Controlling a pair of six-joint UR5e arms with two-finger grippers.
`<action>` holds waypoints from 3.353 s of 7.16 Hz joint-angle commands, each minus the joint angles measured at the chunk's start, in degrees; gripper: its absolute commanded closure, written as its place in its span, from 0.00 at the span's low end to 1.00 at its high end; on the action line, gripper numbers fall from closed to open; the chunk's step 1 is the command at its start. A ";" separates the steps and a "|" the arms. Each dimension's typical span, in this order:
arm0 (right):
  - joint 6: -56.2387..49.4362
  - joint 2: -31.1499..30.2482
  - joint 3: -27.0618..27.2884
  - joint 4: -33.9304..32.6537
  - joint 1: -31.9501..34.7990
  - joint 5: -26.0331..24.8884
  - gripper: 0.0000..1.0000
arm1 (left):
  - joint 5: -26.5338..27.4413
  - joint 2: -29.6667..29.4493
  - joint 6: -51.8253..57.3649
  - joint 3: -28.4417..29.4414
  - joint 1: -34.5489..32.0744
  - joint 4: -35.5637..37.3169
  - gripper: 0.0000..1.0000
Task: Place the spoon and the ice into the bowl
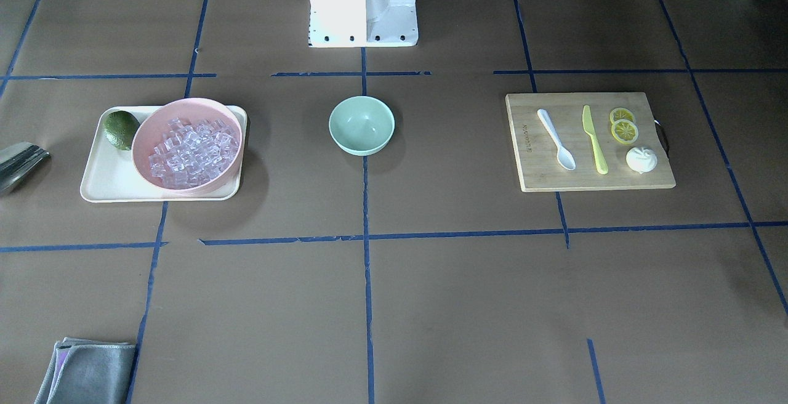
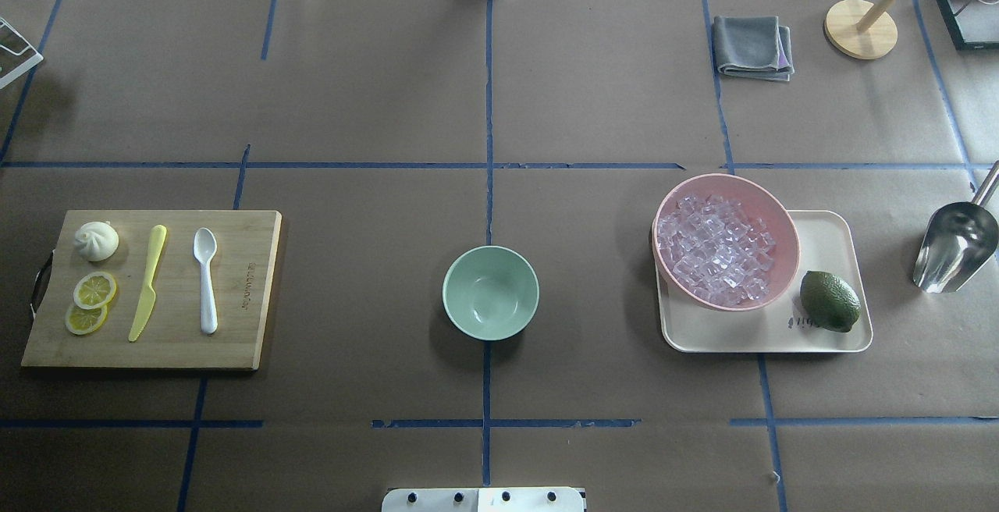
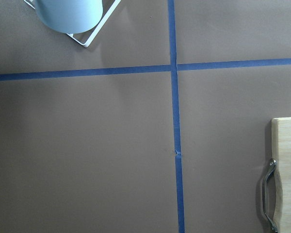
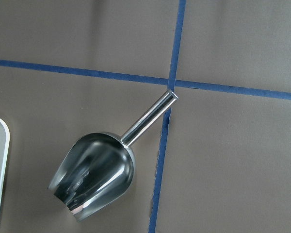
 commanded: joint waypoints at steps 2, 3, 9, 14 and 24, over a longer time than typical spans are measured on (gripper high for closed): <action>0.02 0.18 0.09 0.09 0.00 0.09 0.00 | -0.09 0.00 -0.09 -0.09 0.00 0.00 0.00; 0.02 0.18 0.09 0.09 0.09 0.09 0.00 | -0.09 0.00 0.00 -0.09 0.00 0.00 0.00; 1.07 0.54 0.70 0.09 0.62 0.35 0.00 | -0.26 -0.44 -2.36 -2.09 0.09 -0.18 0.00; 1.16 0.62 1.23 0.00 0.70 0.00 0.00 | 0.18 0.70 -36.57 -23.00 18.05 -0.35 0.00; 6.96 2.03 1.76 0.70 0.70 -0.97 0.00 | 28.89 -4.57 -83.24 -13.27 54.38 -28.21 0.02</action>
